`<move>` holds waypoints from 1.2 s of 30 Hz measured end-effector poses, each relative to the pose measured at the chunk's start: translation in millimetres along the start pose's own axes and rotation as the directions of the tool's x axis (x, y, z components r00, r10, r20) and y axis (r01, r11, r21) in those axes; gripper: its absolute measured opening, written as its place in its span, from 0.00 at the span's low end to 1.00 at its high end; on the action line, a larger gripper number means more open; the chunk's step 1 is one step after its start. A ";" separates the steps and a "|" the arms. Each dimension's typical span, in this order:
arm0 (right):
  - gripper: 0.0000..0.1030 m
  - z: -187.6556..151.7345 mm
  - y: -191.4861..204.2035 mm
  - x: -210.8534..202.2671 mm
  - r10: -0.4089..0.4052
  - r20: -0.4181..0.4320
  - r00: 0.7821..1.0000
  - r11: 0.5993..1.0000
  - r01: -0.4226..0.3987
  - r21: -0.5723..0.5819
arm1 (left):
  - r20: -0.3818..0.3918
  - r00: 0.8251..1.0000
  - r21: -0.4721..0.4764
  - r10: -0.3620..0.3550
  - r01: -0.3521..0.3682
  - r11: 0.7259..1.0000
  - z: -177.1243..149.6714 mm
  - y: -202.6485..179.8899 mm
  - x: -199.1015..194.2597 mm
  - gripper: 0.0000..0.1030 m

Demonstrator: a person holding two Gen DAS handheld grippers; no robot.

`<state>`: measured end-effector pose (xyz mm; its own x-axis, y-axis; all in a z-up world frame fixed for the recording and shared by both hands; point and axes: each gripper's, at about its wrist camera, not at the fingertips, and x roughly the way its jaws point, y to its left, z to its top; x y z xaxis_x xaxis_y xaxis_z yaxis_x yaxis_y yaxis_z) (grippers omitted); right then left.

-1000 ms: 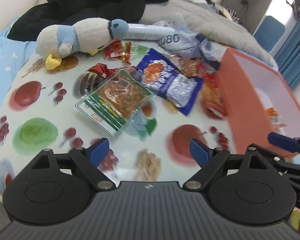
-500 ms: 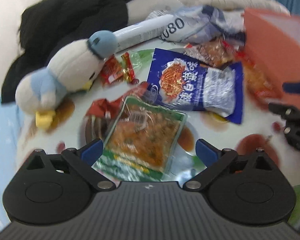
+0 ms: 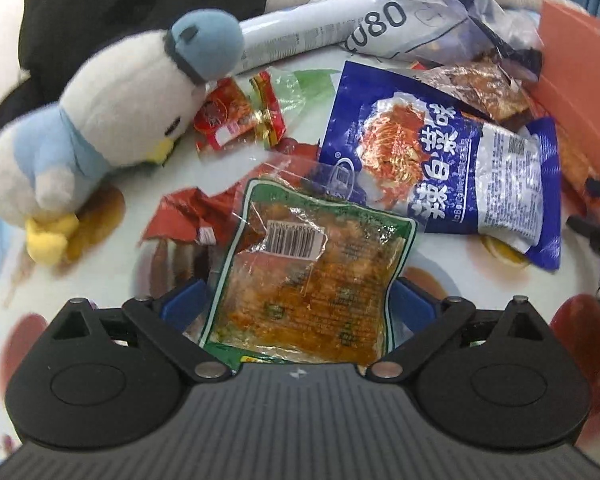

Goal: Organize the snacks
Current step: 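Lower both tools toward the blue bag and green-bordered spicy strip pack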

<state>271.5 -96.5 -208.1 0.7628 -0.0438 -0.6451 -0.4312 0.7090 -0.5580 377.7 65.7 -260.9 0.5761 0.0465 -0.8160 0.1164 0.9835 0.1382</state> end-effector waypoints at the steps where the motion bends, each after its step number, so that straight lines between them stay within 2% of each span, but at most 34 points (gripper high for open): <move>1: 0.25 -0.2 1.6 1.1 -0.002 -0.001 1.000 1.000 0.002 -0.007 | -0.007 1.000 -0.024 -0.019 0.019 1.000 -0.3 2.6 0.2 0.95; 4: 0.16 -0.1 2.7 0.8 -0.026 0.008 1.000 1.000 0.027 -0.014 | -0.022 0.998 -0.066 -0.053 0.052 0.996 -5.2 4.8 -2.1 0.92; 9: 0.09 -3.2 6.0 -11.1 -0.056 0.033 0.998 0.997 0.057 -0.045 | -0.040 0.997 -0.101 -0.062 0.057 0.993 -15.9 -1.8 -15.4 0.91; 12: 0.07 -6.3 4.3 -20.5 -0.057 0.037 0.998 0.997 0.059 -0.043 | -0.038 0.998 -0.124 -0.059 0.053 0.991 -23.7 -5.7 -29.2 0.86; 13: 0.03 -7.7 3.8 -25.1 -0.054 0.038 0.998 0.998 0.055 -0.039 | -0.043 0.997 -0.138 -0.059 0.053 0.989 -27.1 -6.9 -34.7 0.86; 17: 0.03 -13.4 5.2 -45.7 -0.041 0.043 0.998 0.998 0.042 -0.036 | -0.054 0.996 -0.190 -0.074 0.062 0.980 -42.0 -8.7 -53.8 0.84; 26: 0.03 -27.2 10.8 -83.9 -0.055 0.068 0.996 0.999 0.055 0.002 | -0.075 0.997 -0.278 -0.029 0.008 0.961 -87.2 -9.3 -83.7 0.83; 27: 0.06 -28.0 11.2 -83.9 -0.065 0.068 0.996 0.998 0.065 0.001 | -0.072 0.997 -0.289 -0.027 0.005 0.957 -89.8 -7.9 -85.6 0.83; 30: 0.45 -24.9 6.6 -81.8 -0.047 0.073 0.996 0.999 0.044 0.031 | -0.068 0.998 -0.308 -0.018 -0.003 0.952 -93.3 -4.5 -88.3 0.82; 35: 0.48 -8.2 2.6 -77.4 0.003 0.133 0.991 0.999 -0.008 0.034 | -0.059 0.998 -0.337 -0.006 -0.014 0.941 -94.1 5.9 -88.7 0.81; 36: 0.55 -3.2 2.7 -74.8 0.013 0.140 0.990 0.999 -0.018 0.031 | -0.058 0.998 -0.342 -0.006 -0.014 0.939 -93.6 8.6 -87.6 0.81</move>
<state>211.7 -93.5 -163.0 0.8170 0.0649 -0.5730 -0.4296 0.7313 -0.5297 252.6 86.4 -240.8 0.5275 0.0506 -0.8480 -0.1758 0.9831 -0.0506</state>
